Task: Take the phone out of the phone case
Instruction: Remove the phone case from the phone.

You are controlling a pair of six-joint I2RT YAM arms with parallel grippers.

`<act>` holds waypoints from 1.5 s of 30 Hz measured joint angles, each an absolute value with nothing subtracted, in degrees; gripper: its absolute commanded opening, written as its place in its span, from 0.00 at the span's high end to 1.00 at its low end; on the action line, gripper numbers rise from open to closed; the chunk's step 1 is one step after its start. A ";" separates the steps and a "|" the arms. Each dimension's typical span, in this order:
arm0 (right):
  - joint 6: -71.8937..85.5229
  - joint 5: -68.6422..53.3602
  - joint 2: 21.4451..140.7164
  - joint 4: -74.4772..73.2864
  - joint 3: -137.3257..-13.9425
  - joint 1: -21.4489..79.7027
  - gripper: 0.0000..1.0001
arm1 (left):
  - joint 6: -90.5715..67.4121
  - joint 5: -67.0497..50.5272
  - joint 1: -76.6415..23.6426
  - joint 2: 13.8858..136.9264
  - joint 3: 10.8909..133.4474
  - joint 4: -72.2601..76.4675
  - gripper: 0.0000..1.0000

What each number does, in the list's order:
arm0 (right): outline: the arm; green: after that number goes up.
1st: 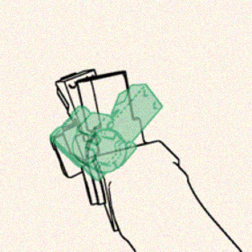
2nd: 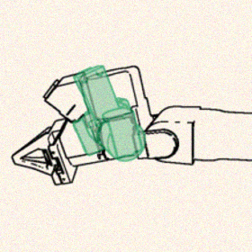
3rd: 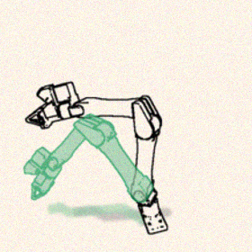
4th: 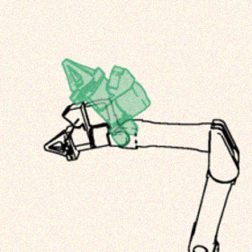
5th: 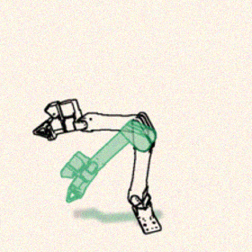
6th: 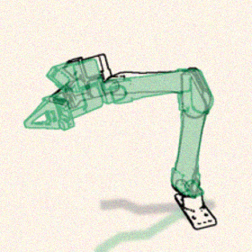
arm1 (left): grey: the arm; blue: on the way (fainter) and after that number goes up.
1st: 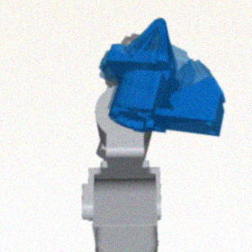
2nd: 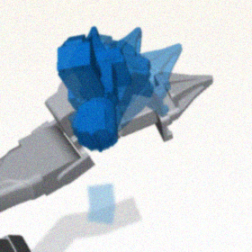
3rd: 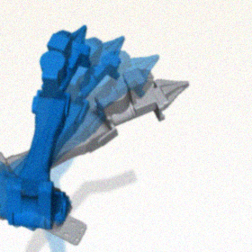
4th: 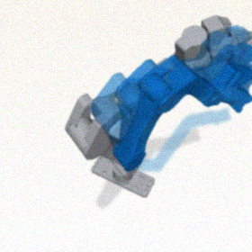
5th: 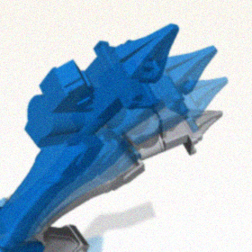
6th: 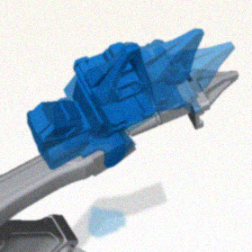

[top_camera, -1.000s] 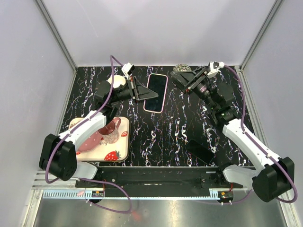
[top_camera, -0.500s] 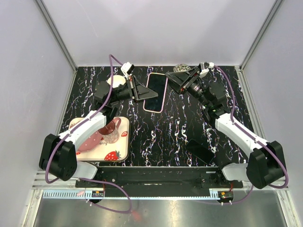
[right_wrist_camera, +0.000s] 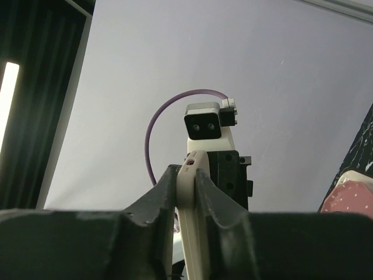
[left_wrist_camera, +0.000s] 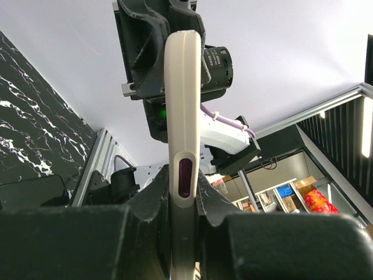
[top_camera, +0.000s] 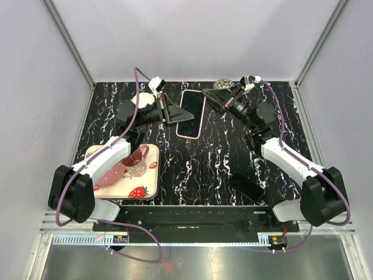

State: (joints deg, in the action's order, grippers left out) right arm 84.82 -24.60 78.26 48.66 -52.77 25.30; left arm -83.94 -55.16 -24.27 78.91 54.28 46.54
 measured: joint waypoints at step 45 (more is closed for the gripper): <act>92.01 -12.38 83.20 46.81 -53.84 31.27 1.00 | -98.85 -60.16 -18.79 83.13 53.84 60.18 1.00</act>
